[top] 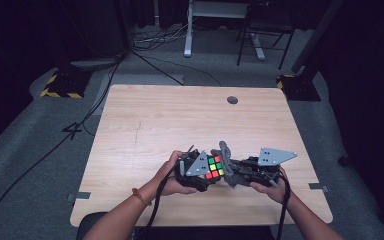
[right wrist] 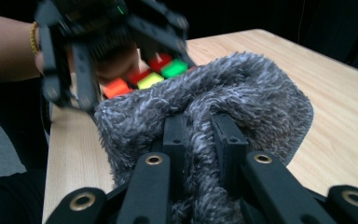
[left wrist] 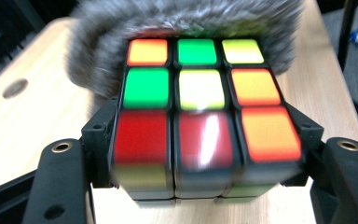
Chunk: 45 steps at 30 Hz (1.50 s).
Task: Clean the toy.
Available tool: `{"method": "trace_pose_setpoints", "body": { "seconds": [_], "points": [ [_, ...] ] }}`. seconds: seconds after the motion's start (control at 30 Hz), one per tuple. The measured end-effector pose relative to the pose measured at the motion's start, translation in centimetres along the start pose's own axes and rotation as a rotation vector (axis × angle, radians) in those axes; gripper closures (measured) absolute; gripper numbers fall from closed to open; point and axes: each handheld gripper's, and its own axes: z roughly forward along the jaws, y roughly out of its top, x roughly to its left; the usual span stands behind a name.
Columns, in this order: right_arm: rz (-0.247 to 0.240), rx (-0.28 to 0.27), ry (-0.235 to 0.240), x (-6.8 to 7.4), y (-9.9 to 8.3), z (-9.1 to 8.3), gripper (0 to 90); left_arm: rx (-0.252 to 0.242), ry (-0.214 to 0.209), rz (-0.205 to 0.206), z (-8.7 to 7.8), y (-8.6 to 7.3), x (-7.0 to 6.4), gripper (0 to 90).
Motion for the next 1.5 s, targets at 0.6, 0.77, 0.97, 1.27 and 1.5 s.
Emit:
{"method": "trace_pose_setpoints", "body": {
  "seconds": [0.6,0.77,0.97,1.27,1.5],
  "points": [
    [-0.038,0.175,-0.056,-0.2,-1.4,1.4,78.2,-0.048,0.008,-0.015,-1.3,0.4,0.8,33.4],
    [-0.055,0.059,-0.034,0.7,0.4,-0.2,78.0,-0.017,-0.02,-0.012,-0.5,0.2,0.3,33.4],
    [-0.082,0.093,-0.109,1.1,0.5,0.2,78.1,-0.009,-0.05,-0.003,-0.2,0.6,-0.5,33.4],
    [-0.072,0.148,-0.083,0.9,-0.1,0.8,78.2,-0.051,-0.018,-0.027,-1.5,0.5,0.9,33.3],
    [-0.072,0.102,-0.057,1.8,0.8,0.4,78.1,0.006,-0.013,-0.023,-0.5,-0.2,1.0,33.4]
  ]
}}
